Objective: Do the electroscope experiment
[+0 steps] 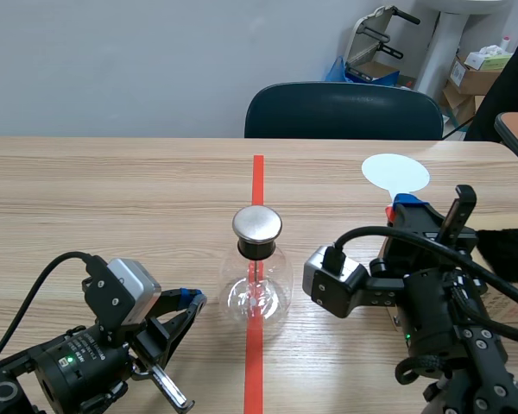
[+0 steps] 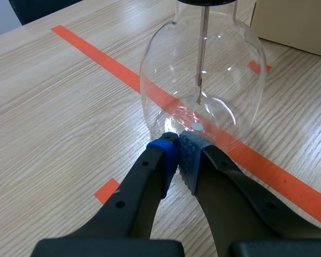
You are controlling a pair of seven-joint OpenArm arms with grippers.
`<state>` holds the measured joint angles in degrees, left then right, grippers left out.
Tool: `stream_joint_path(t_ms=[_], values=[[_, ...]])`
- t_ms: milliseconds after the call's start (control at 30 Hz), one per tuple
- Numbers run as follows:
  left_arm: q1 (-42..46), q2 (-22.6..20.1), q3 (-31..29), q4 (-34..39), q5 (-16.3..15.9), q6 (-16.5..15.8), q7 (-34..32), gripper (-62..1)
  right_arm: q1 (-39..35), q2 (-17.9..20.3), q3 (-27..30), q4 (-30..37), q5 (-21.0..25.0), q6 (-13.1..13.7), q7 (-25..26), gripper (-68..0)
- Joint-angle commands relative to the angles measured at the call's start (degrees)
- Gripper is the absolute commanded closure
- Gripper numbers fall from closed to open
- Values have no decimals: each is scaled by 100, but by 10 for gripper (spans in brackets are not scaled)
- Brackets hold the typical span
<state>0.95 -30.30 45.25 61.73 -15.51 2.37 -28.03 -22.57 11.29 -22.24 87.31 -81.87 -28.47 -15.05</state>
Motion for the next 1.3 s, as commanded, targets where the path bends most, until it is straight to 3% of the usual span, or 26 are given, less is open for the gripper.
stream_joint_path(t_ms=[0, 433, 567, 867, 1267], values=[[-33, 26, -37, 55, -37, -11, -81, -27, 63, 92, 9, 76, -22, -57, -11, -19], [-33, 26, -37, 55, -37, -11, -81, -27, 63, 92, 9, 76, -22, -52, -33, -19], [-33, 26, -37, 55, -37, -11, -76, -27, 63, 92, 9, 76, -22, 111, -94, -19], [-33, 26, -37, 55, -37, -11, -59, -27, 63, 92, 9, 76, -22, 114, -31, -19], [-33, 26, -37, 55, -37, -11, -59, -27, 66, 92, 9, 76, -24, 109, 1467, -19]])
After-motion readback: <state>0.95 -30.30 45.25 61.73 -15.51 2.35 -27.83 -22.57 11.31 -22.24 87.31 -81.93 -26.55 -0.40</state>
